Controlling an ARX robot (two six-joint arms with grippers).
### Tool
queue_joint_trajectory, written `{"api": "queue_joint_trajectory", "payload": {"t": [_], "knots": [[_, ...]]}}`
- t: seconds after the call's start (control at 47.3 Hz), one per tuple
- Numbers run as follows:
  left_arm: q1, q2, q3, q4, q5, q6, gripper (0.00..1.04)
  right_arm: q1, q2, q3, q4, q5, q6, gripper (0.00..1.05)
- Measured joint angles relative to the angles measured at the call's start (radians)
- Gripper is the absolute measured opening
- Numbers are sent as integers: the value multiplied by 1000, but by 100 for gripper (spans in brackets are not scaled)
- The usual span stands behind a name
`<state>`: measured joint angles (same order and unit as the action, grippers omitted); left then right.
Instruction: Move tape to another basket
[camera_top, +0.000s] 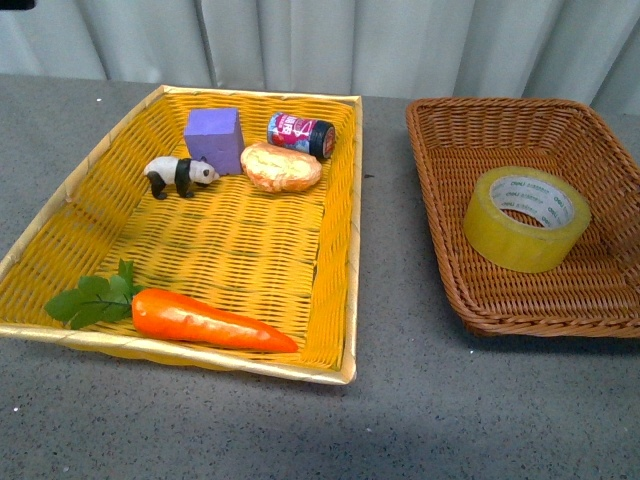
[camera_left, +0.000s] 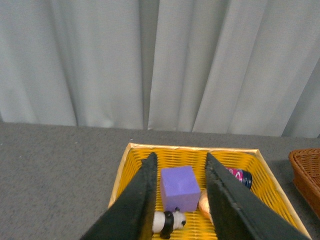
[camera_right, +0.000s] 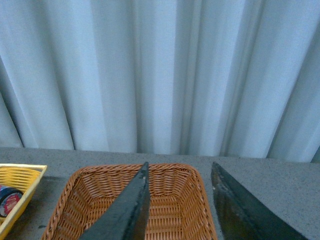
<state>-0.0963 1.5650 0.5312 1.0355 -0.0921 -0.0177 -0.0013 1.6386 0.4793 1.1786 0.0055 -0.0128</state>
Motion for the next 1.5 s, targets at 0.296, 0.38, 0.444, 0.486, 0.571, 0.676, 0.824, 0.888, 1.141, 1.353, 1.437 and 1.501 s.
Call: {"api": "queue_joint_trajectory", "payload": {"t": [0.296,0.38,0.444,0.486,0.571,0.676,0.824,0.888,1.141,1.353,1.437,1.501], "knots": [[37,-227,-251,16,40,10,4,1,-234,-238,-26,-3,1,1],[79,-286,-297,3,87,10,4,1,-296,-280,-50,-3,2,1],[95,-309,-352,45,86,10,4,1,-363,-320,-82,-3,2,1],[95,-325,-380,43,88,10,4,1,-403,-339,-100,-3,2,1],[95,-399,-421,0,92,11,4,1,-486,-373,-151,-3,2,1],[95,-509,-454,-68,92,10,4,1,-594,-409,-223,-3,2,1],[95,-622,-483,-155,92,10,4,1,-708,-435,-309,-4,2,1],[95,-671,-493,-193,92,10,4,1,-757,-445,-348,-4,2,1],[95,-867,-509,-359,92,10,4,1,-953,-470,-514,-4,2,1],[95,-1038,-510,-514,92,10,4,1,-1120,-474,-666,-4,2,1],[95,-1086,-510,-558,92,11,4,1,-1167,-475,-710,-4,2,1],[95,-1118,-510,-589,92,11,4,1,-1200,-475,-742,-4,2,1]]}}
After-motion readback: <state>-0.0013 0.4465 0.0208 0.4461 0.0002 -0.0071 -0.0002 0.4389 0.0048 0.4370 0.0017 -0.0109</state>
